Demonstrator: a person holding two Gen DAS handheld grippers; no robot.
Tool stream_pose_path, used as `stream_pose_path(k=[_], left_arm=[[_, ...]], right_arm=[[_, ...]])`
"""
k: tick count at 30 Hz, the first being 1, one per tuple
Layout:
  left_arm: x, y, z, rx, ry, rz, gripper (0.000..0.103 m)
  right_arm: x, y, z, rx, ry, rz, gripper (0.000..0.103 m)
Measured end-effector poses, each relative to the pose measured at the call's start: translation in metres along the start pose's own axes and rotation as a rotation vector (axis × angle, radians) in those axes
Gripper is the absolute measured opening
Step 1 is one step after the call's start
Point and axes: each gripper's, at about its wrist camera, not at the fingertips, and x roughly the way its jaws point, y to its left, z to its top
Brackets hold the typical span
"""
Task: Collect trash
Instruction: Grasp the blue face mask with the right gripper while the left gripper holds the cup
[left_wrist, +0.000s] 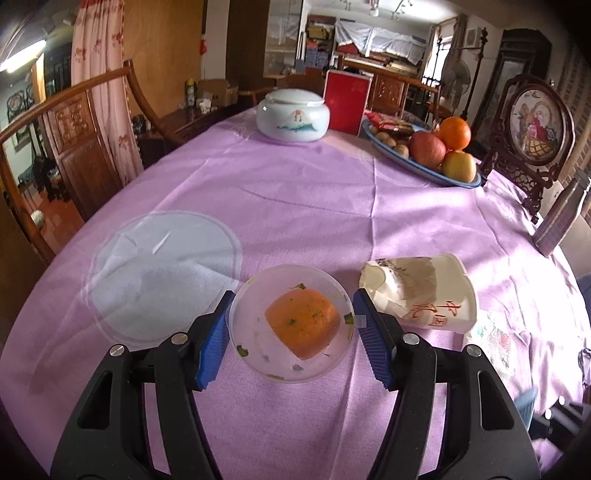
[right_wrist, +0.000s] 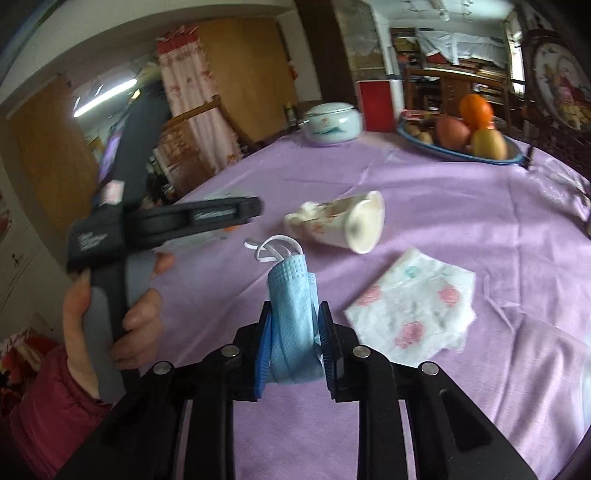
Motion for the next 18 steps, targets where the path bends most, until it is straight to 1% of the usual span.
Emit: stream_pose_path(k=[2, 4, 5, 6, 8, 9, 11, 14, 16, 18], left_arm=[[-0.007, -0.001, -0.002, 0.005, -0.031, -0.008, 0.063], [-0.015, -0.001, -0.009, 0.014, -0.055, -0.006, 0.063], [-0.02, -0.001, -0.013, 0.021, -0.058, 0.008, 0.063], [-0.026, 0.001, -0.018, 0.016, -0.063, 0.004, 0.063], [-0.041, 0.011, -0.03, -0.01, -0.046, -0.032, 0.063], [-0.051, 0.017, -0.035, -0.025, -0.034, -0.037, 0.063], [-0.069, 0.027, -0.043, -0.044, -0.038, -0.031, 0.063], [-0.105, 0.045, -0.061, -0.066, -0.072, -0.016, 0.063], [-0.128, 0.057, -0.075, -0.074, -0.087, 0.009, 0.063], [-0.146, 0.069, -0.09, -0.082, -0.091, 0.032, 0.063]], right_arm=[[0.001, -0.009, 0.003, 0.032, -0.004, -0.008, 0.025], [0.0, -0.02, 0.005, 0.071, -0.01, -0.038, 0.025], [0.001, -0.023, 0.005, 0.085, -0.013, -0.047, 0.025], [-0.002, -0.03, 0.004, 0.112, -0.023, -0.051, 0.025], [-0.004, -0.038, 0.004, 0.143, -0.039, -0.048, 0.025], [-0.007, -0.042, 0.003, 0.163, -0.049, -0.042, 0.025], [-0.01, -0.045, 0.001, 0.182, -0.063, -0.035, 0.025], [-0.023, -0.041, -0.008, 0.188, -0.096, -0.019, 0.025], [-0.035, -0.038, -0.014, 0.188, -0.137, -0.009, 0.025], [-0.051, -0.036, -0.024, 0.208, -0.179, 0.027, 0.025]])
